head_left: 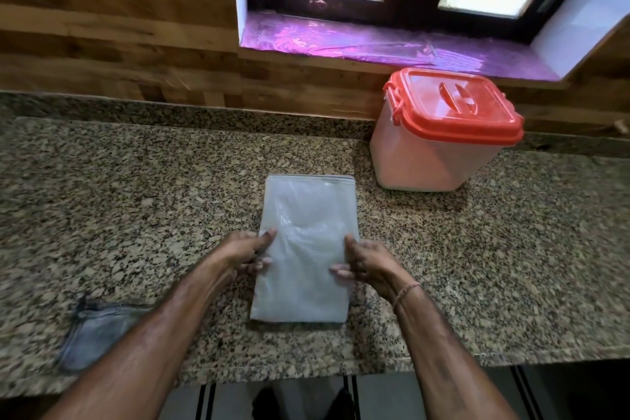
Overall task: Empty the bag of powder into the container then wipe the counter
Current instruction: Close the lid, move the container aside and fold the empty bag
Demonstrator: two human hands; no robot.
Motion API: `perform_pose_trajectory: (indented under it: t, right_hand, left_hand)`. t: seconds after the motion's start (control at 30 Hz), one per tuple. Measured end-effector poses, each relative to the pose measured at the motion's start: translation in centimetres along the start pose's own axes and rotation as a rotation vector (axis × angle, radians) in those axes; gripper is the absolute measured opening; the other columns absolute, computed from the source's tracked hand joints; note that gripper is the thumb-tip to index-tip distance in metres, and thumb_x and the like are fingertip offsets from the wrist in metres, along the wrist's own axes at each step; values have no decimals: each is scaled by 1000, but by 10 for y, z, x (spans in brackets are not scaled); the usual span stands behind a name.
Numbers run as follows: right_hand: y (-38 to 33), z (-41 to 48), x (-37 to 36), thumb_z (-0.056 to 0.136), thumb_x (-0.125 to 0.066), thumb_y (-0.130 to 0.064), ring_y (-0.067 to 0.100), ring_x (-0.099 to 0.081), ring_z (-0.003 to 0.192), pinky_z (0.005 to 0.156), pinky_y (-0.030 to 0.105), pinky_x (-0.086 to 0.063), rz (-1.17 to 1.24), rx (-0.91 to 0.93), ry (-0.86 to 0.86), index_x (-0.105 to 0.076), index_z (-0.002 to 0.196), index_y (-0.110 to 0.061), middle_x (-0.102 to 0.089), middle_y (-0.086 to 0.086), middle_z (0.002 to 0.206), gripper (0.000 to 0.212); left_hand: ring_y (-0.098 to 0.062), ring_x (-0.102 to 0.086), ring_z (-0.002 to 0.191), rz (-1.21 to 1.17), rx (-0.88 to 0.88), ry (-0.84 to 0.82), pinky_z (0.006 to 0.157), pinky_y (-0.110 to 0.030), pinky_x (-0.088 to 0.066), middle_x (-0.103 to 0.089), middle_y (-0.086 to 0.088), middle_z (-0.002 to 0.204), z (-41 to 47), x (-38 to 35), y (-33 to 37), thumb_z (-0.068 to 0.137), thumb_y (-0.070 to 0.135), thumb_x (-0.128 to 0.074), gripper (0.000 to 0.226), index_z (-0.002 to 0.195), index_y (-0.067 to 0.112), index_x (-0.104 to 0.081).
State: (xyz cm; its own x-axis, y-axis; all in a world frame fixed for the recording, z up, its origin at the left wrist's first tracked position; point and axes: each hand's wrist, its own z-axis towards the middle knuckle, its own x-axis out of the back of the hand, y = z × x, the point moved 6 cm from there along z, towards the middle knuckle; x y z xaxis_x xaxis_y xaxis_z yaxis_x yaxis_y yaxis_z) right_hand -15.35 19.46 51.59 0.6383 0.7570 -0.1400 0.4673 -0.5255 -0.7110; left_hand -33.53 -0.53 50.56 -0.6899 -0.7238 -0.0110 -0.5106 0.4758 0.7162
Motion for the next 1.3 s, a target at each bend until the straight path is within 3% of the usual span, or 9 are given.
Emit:
perform_pose_trajectory:
  t: [0.13,0.27,0.37,0.47,0.6,0.7,0.93,1.07,1.3]
  right_hand:
    - [-31,-1,-11,95,-64,-43,31,-76,79,60,32,-66,56,163,137,-66,103,9,-75,22,92,52]
    - [-34,5,-14,93,-74,-28,26,-78,81,66,33,-66,16,233,223,-70,96,7,-75,20,98,36]
    - [-3,14,-4,88,-80,-25,30,-77,87,78,42,-66,-160,169,329,-68,86,1,-76,21,101,28]
    - [31,21,8,75,-87,-29,23,-68,69,54,27,-52,-335,112,393,-66,78,-10,-75,9,80,29]
    - [89,63,36,40,-81,-46,21,-76,81,72,36,-65,-461,37,331,-75,94,-15,-79,0,89,62]
    - [77,42,25,61,-83,-34,21,-76,79,75,39,-65,-514,33,332,-76,85,-14,-79,-1,81,32]
    - [22,10,0,83,-80,-17,23,-69,73,64,35,-55,-369,198,124,-71,97,-8,-77,13,90,19]
    - [-4,-4,-65,78,-81,-31,30,-77,86,69,40,-59,-389,329,-60,-71,97,-15,-79,14,97,27]
    - [66,-84,-232,94,-61,-55,20,-69,97,86,46,-60,-791,659,-357,-59,121,-21,-70,2,109,42]
  left_hand:
    - [-11,-61,43,-67,-200,175,40,-19,-48,-73,-14,70,-10,4,32,90,38,-75,32,84,7,-69]
    - [-17,-64,52,-60,-308,328,42,-20,-46,-74,-15,74,-8,9,27,92,25,-75,25,84,1,-73]
    - [-23,-63,62,-28,-199,381,57,-27,-47,-71,-16,77,-2,11,-15,86,20,-78,23,72,8,-65]
    - [-24,-66,69,29,-86,409,63,-30,-51,-74,-15,82,-4,6,-52,82,23,-84,26,78,7,-64]
    - [-24,-70,81,116,15,491,73,-37,-61,-70,-6,94,-7,2,-87,72,33,-93,52,103,9,-60]
    - [-22,-70,75,92,-1,480,67,-34,-60,-75,-8,93,-8,-13,-88,76,29,-91,40,98,6,-67]
    - [-19,-70,73,-245,-137,533,54,-24,-55,-74,-11,94,-53,-18,-61,87,11,-80,25,109,5,-68]
    - [-17,-72,78,-419,-290,686,57,-22,-57,-76,-6,94,-116,18,-49,88,11,-79,20,106,7,-70]
    - [-20,-73,81,-718,-347,1154,58,-23,-58,-76,-11,103,-283,109,-188,86,13,-81,30,113,5,-70]
